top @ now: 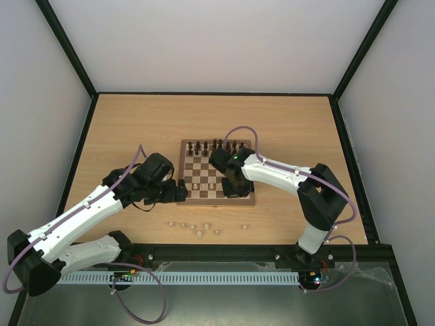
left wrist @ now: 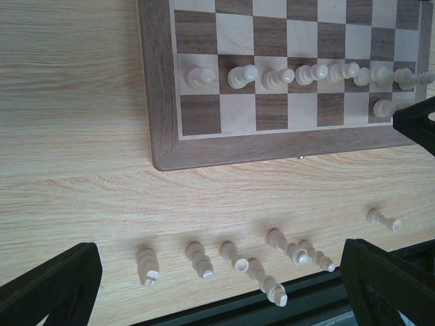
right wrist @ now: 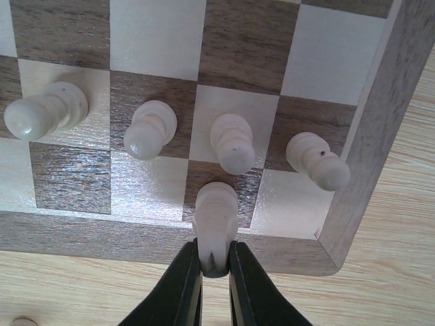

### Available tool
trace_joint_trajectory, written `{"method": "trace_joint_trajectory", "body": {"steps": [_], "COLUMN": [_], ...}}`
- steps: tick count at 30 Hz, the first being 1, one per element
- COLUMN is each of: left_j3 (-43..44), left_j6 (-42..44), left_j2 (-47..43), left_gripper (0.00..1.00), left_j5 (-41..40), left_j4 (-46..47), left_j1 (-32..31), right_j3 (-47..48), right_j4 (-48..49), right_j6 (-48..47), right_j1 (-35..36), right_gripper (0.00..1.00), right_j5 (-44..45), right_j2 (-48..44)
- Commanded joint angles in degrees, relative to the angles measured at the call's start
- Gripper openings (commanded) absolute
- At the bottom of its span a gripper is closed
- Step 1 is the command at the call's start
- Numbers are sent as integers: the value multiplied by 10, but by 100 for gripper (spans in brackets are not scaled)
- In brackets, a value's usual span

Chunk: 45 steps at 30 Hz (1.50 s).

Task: Set up the chess pieces on the board
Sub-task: Place the chess piece on the chessboard, then pick up the chess piece at the center of the board.

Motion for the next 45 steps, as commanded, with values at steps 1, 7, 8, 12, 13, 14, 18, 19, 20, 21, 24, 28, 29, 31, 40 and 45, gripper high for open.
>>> {"method": "trace_joint_trajectory", "body": {"steps": [1, 7, 8, 12, 13, 14, 18, 19, 20, 21, 24, 28, 29, 31, 40, 45], "left_j3": [4, 5, 5, 5, 5, 5, 8, 10, 12, 14, 17, 23, 27, 31, 33, 30], "left_j6": [5, 6, 5, 5, 5, 5, 3, 1, 0, 0, -5, -12, -14, -16, -23, -26], "left_j2": [5, 7, 7, 7, 7, 7, 8, 10, 11, 13, 12, 1, -3, -8, -29, -31], "left_gripper": [99, 99, 99, 99, 99, 99, 99, 99, 99, 99, 99, 99, 99, 99, 99, 99], "left_j5": [-2, -1, -1, 0, 0, 0, -4, -5, -7, -8, -6, -3, -3, -1, 4, 4], "left_j4": [8, 9, 9, 9, 9, 9, 1, -2, -9, -14, -24, -38, -44, -52, -57, -53], "left_j1": [-2, -2, -2, -2, -2, -2, -2, -2, -2, -2, -2, -2, -3, -3, -6, -7], "right_j3": [15, 14, 14, 16, 16, 17, 27, 31, 34, 38, 49, 45, 41, 31, 1, -9], "right_j4": [-14, -16, -16, -19, -19, -20, -29, -31, -34, -37, -49, -55, -54, -54, -84, -74], "right_j6": [-8, -7, -7, -7, -6, -6, -2, -1, 2, 4, 9, 18, 21, 28, 100, 147], "right_j1": [-5, -7, -7, -7, -7, -7, -7, -7, -7, -7, -7, -7, -7, -5, 78, 151], "right_gripper": [11, 15, 16, 20, 21, 22, 30, 35, 41, 46, 58, 67, 69, 69, 69, 68], "right_j5": [-4, -4, -4, -5, -5, -5, -3, -2, -2, -2, -6, -25, -32, -46, -40, -36], "right_j2": [8, 6, 6, 3, 2, 0, -13, -19, -28, -37, -70, -117, -130, -156, -216, -209]}}
